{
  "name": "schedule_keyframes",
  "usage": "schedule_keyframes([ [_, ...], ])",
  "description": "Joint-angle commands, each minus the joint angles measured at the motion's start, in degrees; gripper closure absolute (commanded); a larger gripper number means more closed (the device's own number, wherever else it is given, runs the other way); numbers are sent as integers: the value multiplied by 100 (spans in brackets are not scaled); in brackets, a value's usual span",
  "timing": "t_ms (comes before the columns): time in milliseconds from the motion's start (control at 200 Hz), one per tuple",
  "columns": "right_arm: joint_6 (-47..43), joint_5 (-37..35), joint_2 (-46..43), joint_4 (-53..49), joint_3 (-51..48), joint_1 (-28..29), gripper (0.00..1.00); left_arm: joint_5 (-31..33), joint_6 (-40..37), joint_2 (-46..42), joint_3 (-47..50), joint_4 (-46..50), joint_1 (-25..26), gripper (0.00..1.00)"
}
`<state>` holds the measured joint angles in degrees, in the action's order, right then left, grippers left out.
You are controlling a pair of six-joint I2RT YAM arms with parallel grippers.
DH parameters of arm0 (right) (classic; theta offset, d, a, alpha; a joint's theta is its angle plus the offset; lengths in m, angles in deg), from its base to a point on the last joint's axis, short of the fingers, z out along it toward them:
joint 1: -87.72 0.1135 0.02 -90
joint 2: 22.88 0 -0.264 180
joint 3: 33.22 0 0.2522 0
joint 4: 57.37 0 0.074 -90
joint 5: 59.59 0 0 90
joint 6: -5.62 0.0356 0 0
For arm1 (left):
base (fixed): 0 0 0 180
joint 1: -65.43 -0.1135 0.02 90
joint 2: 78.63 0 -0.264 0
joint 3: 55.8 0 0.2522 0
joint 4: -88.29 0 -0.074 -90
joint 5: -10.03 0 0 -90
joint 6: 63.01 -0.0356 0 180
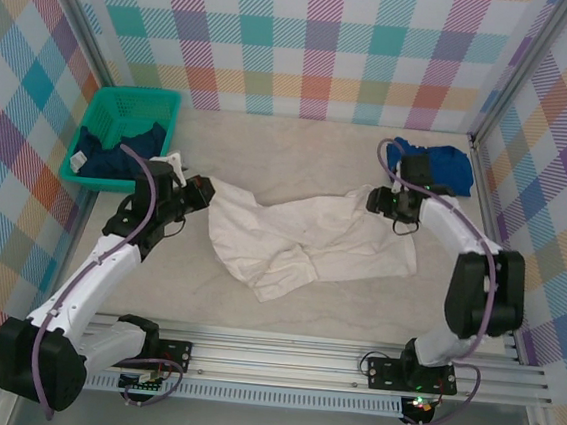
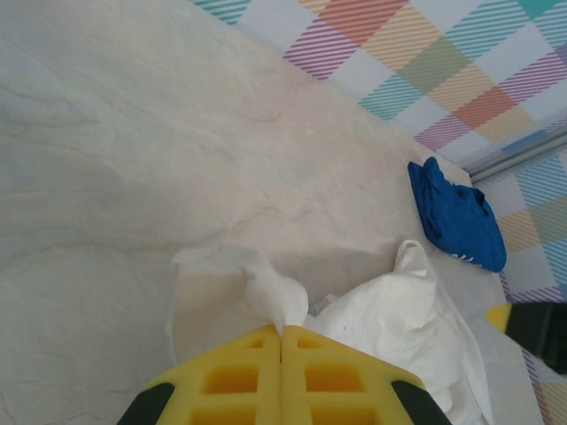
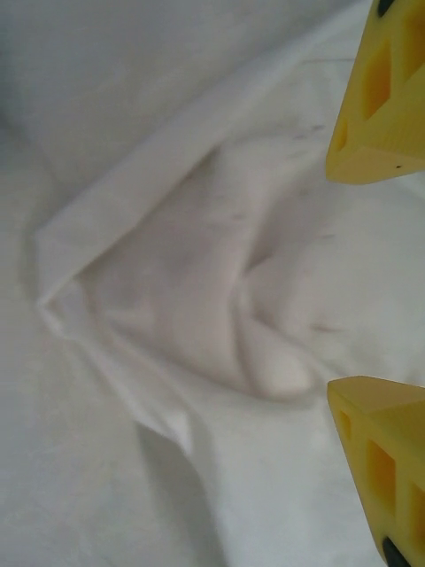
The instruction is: Fold the inside-out t-shirt
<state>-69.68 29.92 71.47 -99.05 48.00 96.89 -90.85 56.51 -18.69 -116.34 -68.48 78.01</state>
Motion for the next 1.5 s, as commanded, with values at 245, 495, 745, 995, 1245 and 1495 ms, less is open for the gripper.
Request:
schedule_keyframes([
  [245,-1428,-383,2459,-858,2488,-115,38,-257,-202,304,-472,291,-80,100],
  [495,-1749,-442,3169,-1307,3352,-241,46,-305,-186,382,-453,257,-80,100],
  [745,-1776,-28,3403,-1404,3496,-248,57,-260,-178,388,-497,274,-76,100],
  [995,-1698,143,3344,-1202,3809,-323,96,178,-60,395,-738,382,-80,100],
  [1245,-947,1123,1306,-505,3198,-641,100,616,30,372,-1916,301,-592,100],
  [1495,-157,1091,-1401,-182,507,-711,100,728,-673,-228,-2559,1411,-871,100],
])
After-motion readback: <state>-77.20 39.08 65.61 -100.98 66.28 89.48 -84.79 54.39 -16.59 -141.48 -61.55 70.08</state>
